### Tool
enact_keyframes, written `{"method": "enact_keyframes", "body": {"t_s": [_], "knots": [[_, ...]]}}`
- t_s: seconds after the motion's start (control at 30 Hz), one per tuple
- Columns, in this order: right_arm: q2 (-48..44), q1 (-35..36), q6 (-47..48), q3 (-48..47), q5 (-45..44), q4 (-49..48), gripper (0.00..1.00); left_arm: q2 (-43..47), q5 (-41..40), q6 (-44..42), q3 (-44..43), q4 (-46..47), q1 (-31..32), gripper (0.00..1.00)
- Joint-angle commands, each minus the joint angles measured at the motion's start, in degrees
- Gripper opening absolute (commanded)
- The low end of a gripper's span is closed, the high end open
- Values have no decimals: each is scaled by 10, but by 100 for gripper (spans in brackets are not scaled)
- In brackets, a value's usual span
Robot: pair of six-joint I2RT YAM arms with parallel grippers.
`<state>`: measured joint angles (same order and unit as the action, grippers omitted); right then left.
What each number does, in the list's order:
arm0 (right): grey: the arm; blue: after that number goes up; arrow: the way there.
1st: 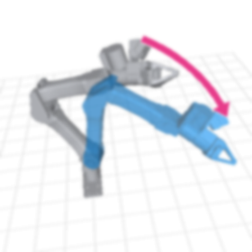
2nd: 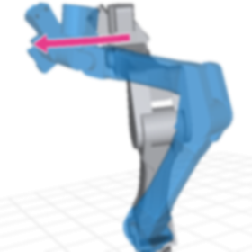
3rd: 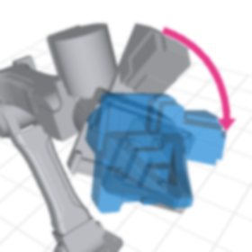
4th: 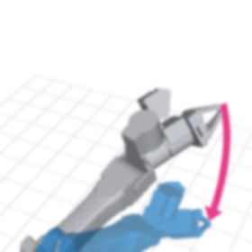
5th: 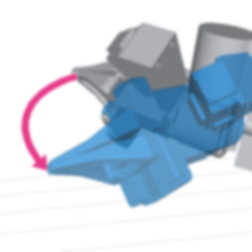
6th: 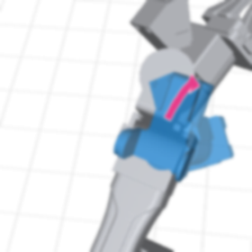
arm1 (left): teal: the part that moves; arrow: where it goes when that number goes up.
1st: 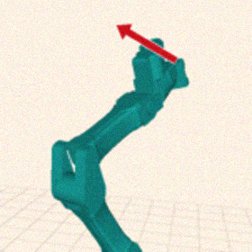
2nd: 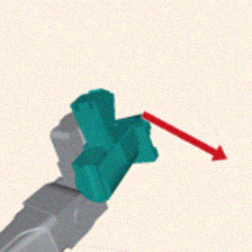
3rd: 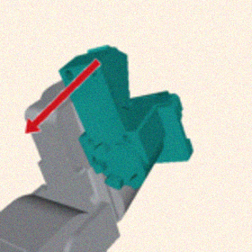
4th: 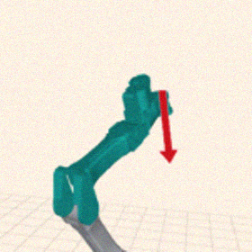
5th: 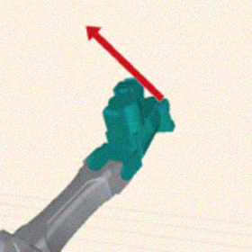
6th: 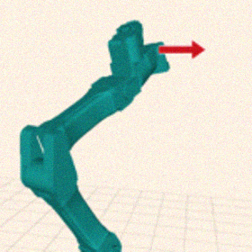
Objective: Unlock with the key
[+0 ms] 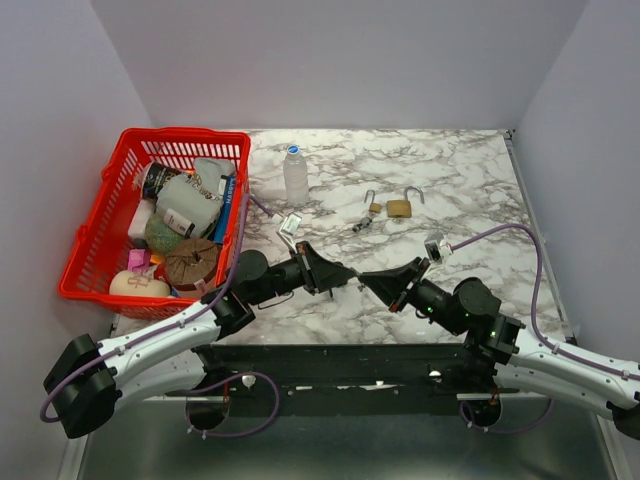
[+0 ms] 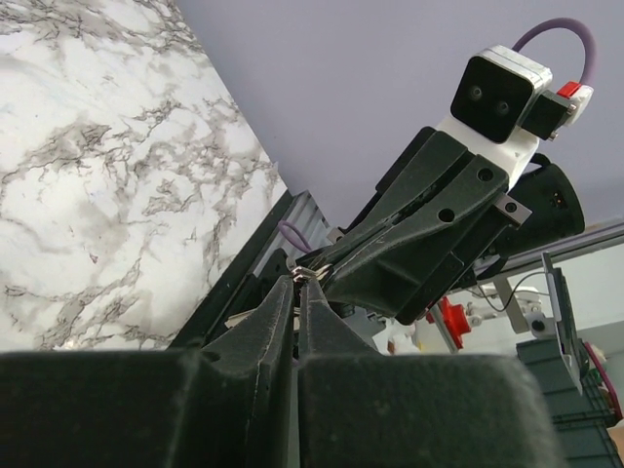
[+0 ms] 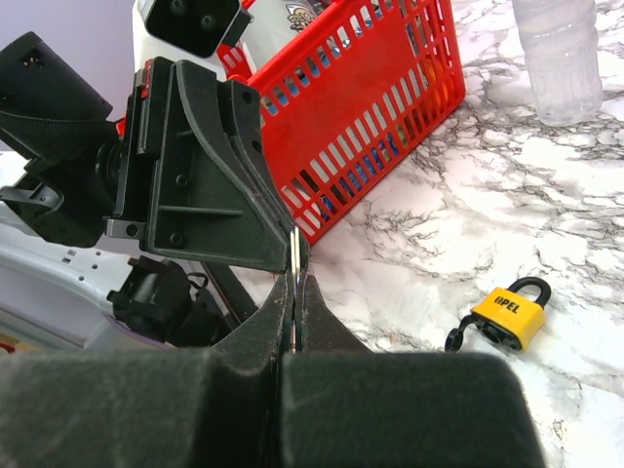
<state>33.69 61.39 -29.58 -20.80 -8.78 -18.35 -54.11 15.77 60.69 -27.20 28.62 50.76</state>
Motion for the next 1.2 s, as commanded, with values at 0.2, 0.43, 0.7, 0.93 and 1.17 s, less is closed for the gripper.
{"method": "enact_keyframes", "body": {"t_s": [0.2, 0.43, 0.7, 0.93, 1.17], "knots": [[0, -2, -5, 0, -11, 1, 1, 19, -25, -28, 20, 35, 7, 0], [4, -7, -14, -4, -14, 9, 23, 33, -32, -50, 32, 31, 7, 0], [-4, -7, 0, -5, -10, 19, 54, 21, -32, -51, 31, 30, 7, 0], [-11, -7, 15, -6, 17, 21, 55, 16, -30, -55, 32, 31, 7, 0], [-6, -18, 17, -16, 67, 30, 55, 7, 15, -72, 23, 56, 7, 0]]}}
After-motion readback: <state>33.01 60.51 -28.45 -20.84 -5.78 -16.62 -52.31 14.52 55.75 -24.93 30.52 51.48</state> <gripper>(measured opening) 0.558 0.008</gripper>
